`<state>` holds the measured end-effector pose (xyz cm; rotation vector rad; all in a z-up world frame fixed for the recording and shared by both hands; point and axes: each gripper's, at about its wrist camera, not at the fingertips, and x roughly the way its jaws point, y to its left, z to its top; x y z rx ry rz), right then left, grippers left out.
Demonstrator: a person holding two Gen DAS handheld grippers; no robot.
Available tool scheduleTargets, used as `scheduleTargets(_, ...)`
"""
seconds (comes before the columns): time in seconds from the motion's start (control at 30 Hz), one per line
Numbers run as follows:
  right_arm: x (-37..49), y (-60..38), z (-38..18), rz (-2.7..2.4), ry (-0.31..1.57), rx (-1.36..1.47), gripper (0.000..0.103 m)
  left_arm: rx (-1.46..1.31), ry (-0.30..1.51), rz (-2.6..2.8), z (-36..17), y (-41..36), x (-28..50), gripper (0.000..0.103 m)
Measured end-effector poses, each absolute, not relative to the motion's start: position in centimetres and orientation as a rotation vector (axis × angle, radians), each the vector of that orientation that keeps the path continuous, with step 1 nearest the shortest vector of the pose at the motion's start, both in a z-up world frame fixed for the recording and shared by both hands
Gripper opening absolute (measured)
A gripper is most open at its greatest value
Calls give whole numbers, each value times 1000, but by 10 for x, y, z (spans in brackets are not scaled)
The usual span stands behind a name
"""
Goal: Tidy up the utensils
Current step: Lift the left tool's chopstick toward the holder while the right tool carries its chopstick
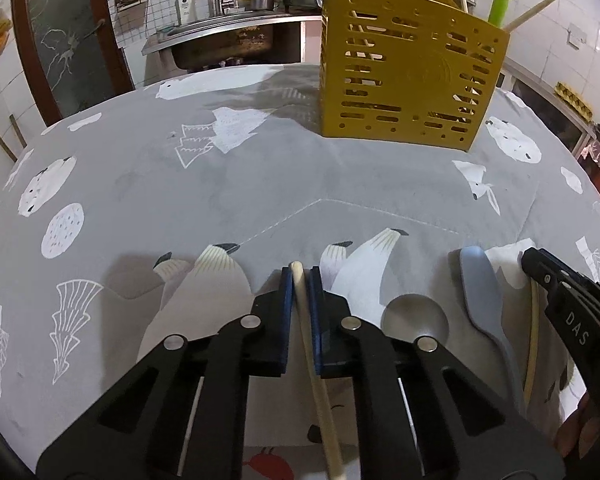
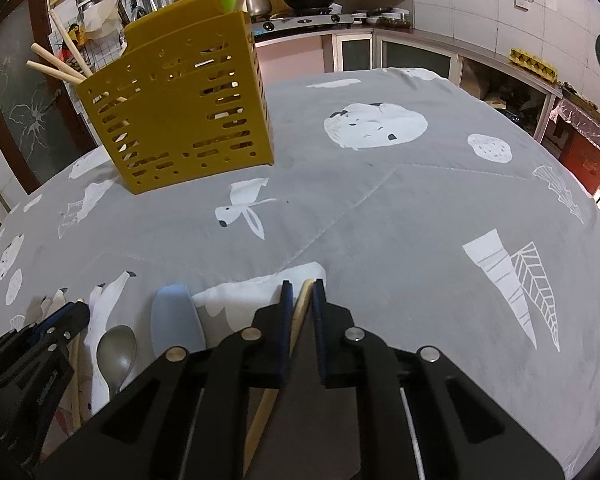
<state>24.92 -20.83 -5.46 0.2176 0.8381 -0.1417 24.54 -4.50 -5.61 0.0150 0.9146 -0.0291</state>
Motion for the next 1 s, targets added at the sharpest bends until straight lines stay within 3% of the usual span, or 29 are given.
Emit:
scheduleTargets(0.4, 248, -205, -36, -121, 787, 191, 9, -12, 881, -46, -45, -39, 245, 5)
scheduleTargets(1.0, 222, -216, 44, -112, 527, 135, 6, -37, 599, -116, 40, -33, 220, 5)
